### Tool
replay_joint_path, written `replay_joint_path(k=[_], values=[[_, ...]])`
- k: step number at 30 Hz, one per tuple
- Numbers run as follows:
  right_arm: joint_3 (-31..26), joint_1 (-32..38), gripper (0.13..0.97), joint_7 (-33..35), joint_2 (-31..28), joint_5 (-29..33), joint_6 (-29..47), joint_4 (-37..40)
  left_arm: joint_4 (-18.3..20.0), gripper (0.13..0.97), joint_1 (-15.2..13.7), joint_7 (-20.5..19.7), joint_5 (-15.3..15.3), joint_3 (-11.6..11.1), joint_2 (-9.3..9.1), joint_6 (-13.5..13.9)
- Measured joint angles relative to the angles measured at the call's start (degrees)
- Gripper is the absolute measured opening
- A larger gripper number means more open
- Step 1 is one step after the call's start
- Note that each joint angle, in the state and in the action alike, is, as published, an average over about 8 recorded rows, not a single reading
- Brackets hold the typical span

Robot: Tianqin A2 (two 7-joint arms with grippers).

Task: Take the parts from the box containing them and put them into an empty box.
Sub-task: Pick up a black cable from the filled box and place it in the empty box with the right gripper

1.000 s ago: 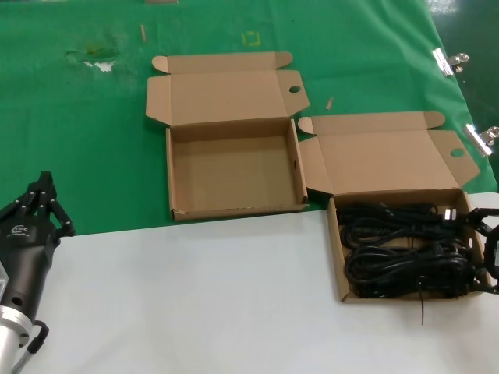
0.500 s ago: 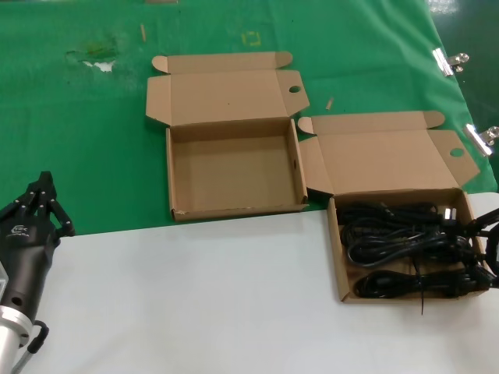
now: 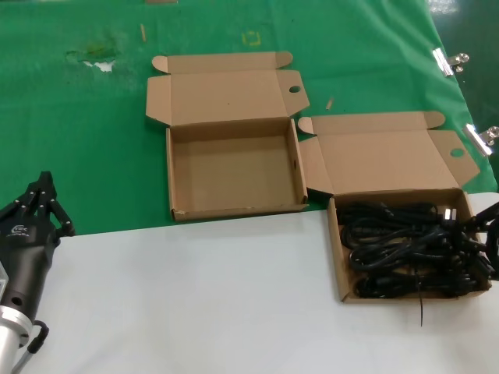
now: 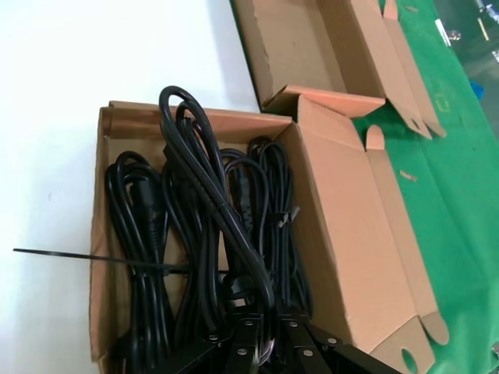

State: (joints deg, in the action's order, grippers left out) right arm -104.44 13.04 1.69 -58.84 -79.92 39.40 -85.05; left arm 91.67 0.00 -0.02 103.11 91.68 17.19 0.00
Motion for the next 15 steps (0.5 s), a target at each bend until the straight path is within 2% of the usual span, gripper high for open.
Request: replay_joint_path(k=[15], values=[[2.7, 2.3, 0.152, -6.0, 0.6, 1.9, -1.1, -4.4, 0.0, 0.140, 0.0, 0.0, 0.0, 0.0, 0.00, 0.0]])
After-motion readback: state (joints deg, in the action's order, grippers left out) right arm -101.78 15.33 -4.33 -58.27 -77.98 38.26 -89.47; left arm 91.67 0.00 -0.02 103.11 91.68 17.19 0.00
